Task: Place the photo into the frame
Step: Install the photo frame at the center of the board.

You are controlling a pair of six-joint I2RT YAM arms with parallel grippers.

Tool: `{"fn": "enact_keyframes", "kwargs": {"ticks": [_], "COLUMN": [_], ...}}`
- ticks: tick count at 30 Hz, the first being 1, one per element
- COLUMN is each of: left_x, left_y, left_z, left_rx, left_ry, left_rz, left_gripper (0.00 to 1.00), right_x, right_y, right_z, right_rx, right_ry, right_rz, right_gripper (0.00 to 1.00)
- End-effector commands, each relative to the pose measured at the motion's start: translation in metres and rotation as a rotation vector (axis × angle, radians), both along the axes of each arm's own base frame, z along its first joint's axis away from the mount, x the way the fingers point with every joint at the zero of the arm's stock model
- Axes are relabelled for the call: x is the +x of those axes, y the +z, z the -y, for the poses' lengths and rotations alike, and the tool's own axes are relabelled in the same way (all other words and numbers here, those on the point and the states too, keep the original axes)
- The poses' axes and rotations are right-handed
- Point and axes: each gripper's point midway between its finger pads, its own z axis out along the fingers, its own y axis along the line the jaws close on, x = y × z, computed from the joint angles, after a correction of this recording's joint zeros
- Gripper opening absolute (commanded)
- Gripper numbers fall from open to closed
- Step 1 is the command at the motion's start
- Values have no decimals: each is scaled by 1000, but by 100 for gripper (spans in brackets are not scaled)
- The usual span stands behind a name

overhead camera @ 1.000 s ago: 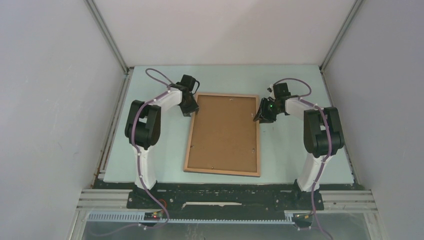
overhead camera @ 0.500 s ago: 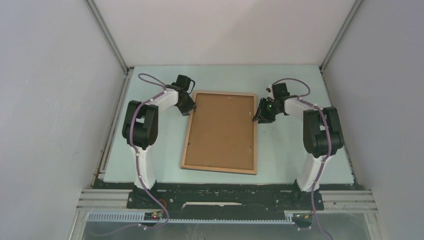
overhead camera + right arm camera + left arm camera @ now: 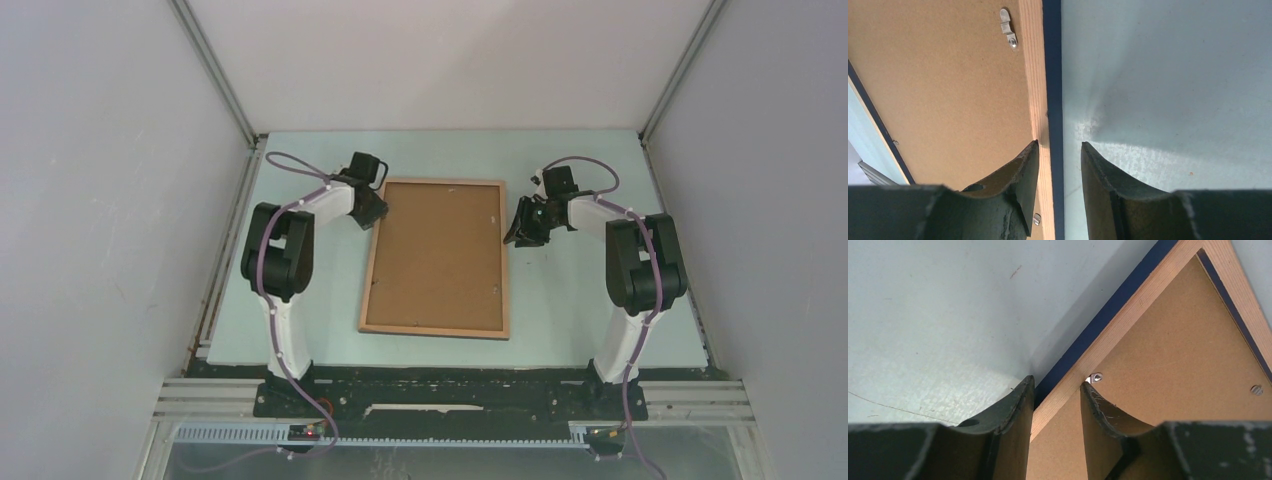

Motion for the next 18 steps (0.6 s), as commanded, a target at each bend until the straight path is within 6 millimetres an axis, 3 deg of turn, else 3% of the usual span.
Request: {"fn": "enact_keyframes", "kwargs": {"ticks": [1,8,13,15,18], "left_x": [-2,-25,-52,-64,-83], "left_y": [4,33,48,47,28], "left_z": [-24,-4,-4,0,14], "left_rx": [70,-13,-33,-53,-120], "left_ry": [68,-138,-240,-297,-390], "left_rz": [43,102,113,92,7], "left_gripper": [17,49,70,77,83], "right_x": [5,4,2,0,-3], "right_y": [8,7,10,12,14], "right_z": [-3,-2,-6,-10,-16], "right_rx": [-2,-7,-20,-14,16], "right_ry": [18,17,26,30,35], "right_rz": [33,29,36,33,21], "right_gripper": [44,44,46,46,47]}}
